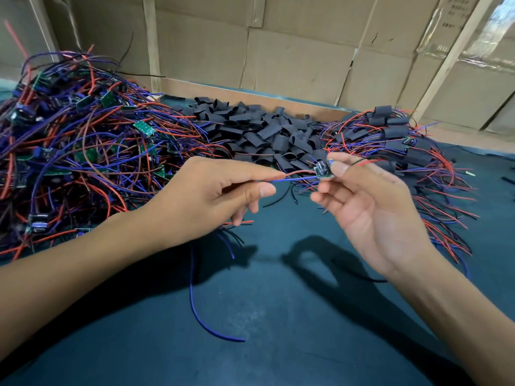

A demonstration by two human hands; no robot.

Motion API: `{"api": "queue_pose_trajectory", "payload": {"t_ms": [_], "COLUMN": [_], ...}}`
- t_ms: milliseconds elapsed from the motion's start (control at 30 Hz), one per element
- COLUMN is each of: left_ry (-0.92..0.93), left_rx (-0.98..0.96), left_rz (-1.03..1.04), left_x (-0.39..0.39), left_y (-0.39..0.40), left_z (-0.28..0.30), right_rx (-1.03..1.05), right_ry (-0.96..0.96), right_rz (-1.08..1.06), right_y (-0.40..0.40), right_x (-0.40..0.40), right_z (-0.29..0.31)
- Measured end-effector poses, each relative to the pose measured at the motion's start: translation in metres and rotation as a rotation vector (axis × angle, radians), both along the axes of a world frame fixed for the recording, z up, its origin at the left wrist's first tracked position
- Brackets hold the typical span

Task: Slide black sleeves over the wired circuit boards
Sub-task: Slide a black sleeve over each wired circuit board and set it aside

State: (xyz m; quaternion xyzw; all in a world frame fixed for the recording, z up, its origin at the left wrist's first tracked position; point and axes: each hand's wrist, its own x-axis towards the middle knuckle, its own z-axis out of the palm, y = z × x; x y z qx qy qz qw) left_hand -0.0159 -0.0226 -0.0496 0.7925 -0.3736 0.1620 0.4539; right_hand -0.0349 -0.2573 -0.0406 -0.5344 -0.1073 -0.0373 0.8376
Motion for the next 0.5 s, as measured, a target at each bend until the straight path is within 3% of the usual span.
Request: {"api": "queue_pose_trajectory", "payload": {"t_ms": [233, 367, 500], "left_ry": [-0.039, -0.29, -0.349], "left_rx": [-0.065, 0.124, 0.238], "left_rz": [0.044, 0.027, 0.032], "left_x": [-0.005, -0.005, -0.004], "left_y": [-0.006, -0.008, -0.005], "left_z": [-0.001, -0.001, -0.004], "right_rx": [0.141, 0.144, 0.165], "right_ry": [0.154, 0.134, 0.112], "right_rz": [0.447, 0.359, 0.268], "right_y": [0.026, 0.02, 0.012], "right_x": [-0.014, -0.009, -0.004], "right_z": [-0.025, -0.022, -0.02]}}
